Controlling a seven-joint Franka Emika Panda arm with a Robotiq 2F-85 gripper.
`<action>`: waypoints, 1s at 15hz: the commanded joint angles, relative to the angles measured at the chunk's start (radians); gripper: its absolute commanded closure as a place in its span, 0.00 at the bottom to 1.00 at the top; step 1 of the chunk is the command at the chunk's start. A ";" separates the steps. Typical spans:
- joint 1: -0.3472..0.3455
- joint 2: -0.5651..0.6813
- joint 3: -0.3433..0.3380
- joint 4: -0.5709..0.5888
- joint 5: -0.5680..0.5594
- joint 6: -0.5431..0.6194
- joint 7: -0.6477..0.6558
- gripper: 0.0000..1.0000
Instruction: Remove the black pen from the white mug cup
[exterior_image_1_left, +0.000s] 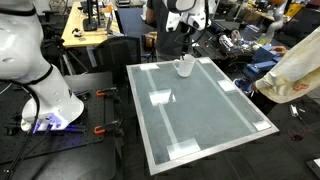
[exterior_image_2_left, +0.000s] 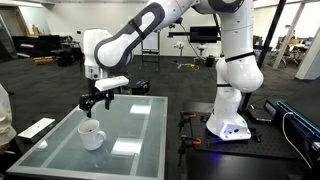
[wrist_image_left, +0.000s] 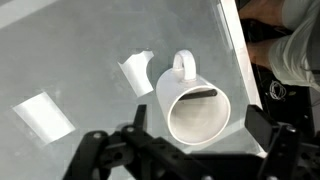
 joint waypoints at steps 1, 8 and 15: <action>0.026 0.065 -0.021 0.099 -0.034 -0.076 0.067 0.00; 0.028 0.169 -0.028 0.226 -0.023 -0.150 0.055 0.00; 0.037 0.234 -0.042 0.304 -0.027 -0.163 0.052 0.56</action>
